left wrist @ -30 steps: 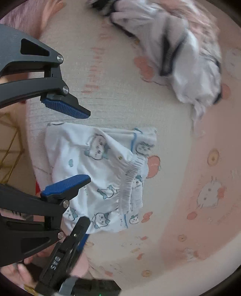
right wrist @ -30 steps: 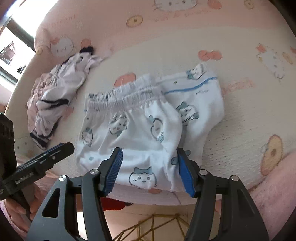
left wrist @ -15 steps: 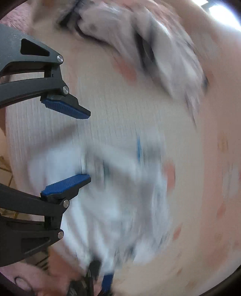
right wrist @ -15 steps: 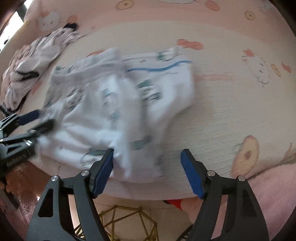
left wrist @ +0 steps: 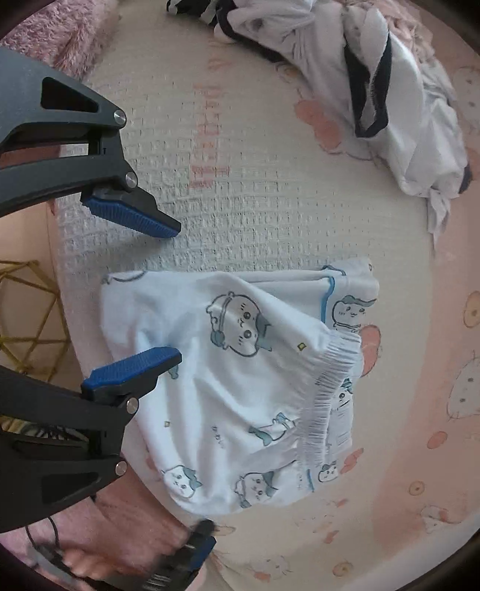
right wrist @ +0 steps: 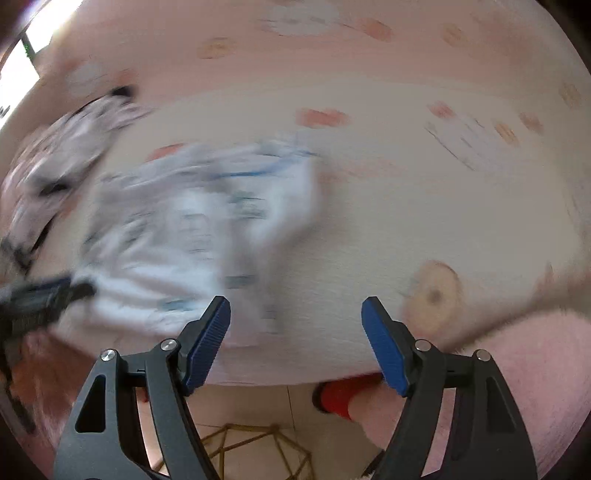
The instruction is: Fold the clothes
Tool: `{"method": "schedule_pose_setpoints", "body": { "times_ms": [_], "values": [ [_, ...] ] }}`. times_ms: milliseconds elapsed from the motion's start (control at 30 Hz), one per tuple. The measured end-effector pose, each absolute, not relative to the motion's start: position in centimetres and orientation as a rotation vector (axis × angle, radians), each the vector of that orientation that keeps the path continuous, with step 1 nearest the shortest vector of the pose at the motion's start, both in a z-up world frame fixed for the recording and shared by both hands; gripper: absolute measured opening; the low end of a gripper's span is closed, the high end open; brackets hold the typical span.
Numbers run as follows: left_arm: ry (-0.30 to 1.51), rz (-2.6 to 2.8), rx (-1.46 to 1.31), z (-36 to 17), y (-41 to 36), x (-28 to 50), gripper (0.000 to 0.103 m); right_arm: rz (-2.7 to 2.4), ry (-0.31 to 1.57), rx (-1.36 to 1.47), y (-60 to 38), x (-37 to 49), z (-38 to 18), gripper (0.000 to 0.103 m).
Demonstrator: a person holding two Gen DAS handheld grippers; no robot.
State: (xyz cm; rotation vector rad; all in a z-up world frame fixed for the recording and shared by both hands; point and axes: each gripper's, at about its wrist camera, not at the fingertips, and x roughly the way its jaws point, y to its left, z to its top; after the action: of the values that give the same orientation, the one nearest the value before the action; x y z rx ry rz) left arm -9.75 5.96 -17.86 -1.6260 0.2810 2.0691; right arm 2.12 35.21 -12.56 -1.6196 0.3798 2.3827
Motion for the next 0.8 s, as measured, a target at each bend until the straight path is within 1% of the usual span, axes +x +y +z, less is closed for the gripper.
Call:
{"method": "schedule_pose_setpoints", "body": {
  "times_ms": [100, 133, 233, 300, 333, 367, 400, 433, 500, 567, 600, 633, 700, 800],
  "values": [
    [0.357, 2.109, -1.581, -17.8, 5.8, -8.7, 0.064, 2.321, 0.647, -1.611, 38.2, 2.3, -13.3, 0.073],
    [0.382, 2.122, -1.566, -17.7, 5.7, -8.4, 0.064, 2.335, 0.675, -1.617, 38.4, 2.3, -13.3, 0.073],
    [0.303, 2.081, -1.581, -17.8, 5.6, -8.5, 0.063, 2.438, 0.577, -1.682, 36.2, 1.5, -13.1, 0.073],
    [0.35, 2.08, -1.586, -18.5, 5.7, -8.2, 0.064, 2.483, 0.496, -1.746, 34.2, 1.0, -13.5, 0.07],
    [0.4, 2.089, -1.562, -18.5, 6.1, -7.9, 0.064, 2.483, 0.449, -1.767, 33.4, 0.9, -14.2, 0.07],
    [0.444, 2.095, -1.549, -18.6, 6.5, -7.8, 0.064, 2.462, 0.361, -1.756, 32.7, 0.8, -14.9, 0.07],
    [0.46, 2.101, -1.546, -18.6, 6.7, -7.8, 0.064, 2.44, 0.275, -1.743, 32.1, 0.8, -15.6, 0.074],
    [0.453, 2.108, -1.552, -18.5, 6.5, -8.1, 0.064, 2.416, 0.192, -1.729, 31.5, 0.8, -16.2, 0.074],
    [0.436, 2.123, -1.565, -18.5, 6.1, -8.5, 0.064, 2.422, 0.121, -1.731, 31.1, 0.6, -16.2, 0.074],
    [0.494, 2.184, -1.591, -18.5, 5.4, -9.2, 0.064, 2.426, 0.052, -1.732, 30.7, 0.3, -16.2, 0.075],
    [0.525, 2.216, -1.604, -18.5, 5.0, -9.5, 0.064, 2.419, 0.096, -1.736, 31.4, 0.5, -16.1, 0.075],
    [0.482, 2.23, -1.635, -18.5, 4.3, -10.0, 0.062, 2.41, 0.156, -1.736, 32.3, 0.9, -15.9, 0.075],
    [0.363, 2.24, -1.678, -18.5, 2.9, -10.8, 0.061, 2.392, 0.262, -1.727, 33.9, 1.5, -15.4, 0.075],
    [0.216, 2.24, -1.62, -17.7, 2.4, -11.2, 0.061, 2.461, 0.574, -1.628, 36.1, 2.1, -14.0, 0.074]
  ]
}}
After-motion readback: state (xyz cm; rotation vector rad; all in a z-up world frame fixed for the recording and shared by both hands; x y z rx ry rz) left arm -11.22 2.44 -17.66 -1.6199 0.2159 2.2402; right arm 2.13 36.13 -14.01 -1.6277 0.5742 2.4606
